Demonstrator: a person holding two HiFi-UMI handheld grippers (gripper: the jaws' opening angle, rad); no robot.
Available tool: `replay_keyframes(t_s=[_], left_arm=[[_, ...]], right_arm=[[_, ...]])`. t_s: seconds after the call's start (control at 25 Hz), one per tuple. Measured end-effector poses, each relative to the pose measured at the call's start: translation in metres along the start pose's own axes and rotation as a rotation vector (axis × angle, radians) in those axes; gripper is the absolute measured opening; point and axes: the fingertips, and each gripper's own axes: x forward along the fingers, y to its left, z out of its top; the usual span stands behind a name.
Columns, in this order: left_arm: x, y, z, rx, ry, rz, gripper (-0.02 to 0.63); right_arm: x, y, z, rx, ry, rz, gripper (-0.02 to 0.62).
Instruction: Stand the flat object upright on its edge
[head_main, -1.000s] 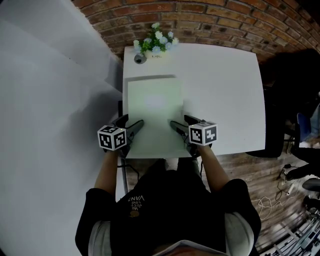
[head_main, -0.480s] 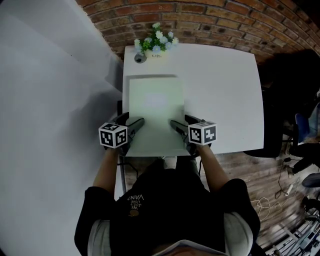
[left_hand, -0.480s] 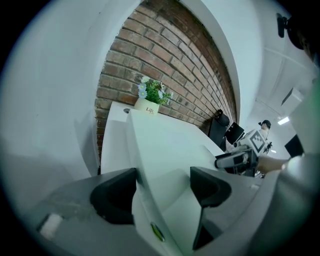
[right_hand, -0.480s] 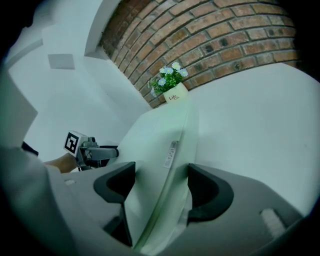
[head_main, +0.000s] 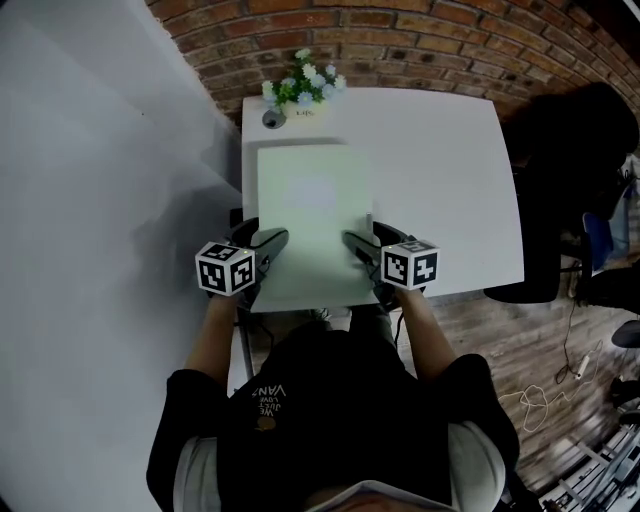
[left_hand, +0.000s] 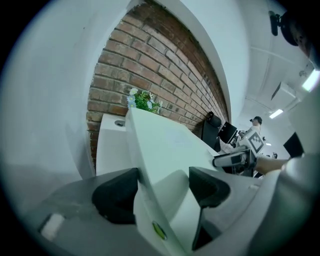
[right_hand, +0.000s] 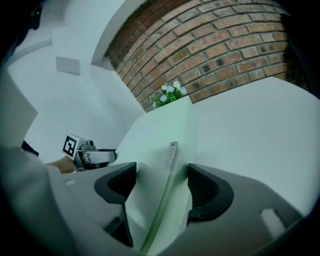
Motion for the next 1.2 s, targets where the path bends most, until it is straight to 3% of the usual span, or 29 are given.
replay_keyframes(t_s=[0.6,1.2], left_arm=[[0.000,-0.027,0.040,0.188,-0.074,-0.072,0.290],[0.024,-0.085,0.115,0.319,-0.229,-0.041,0.278]], right_arm=[[-0.038,0.005,0.018,-0.090,-0.168,-0.139,0.310],[-0.088,-0.027,0.086,-0.230,-0.269,-0.179,0.307]])
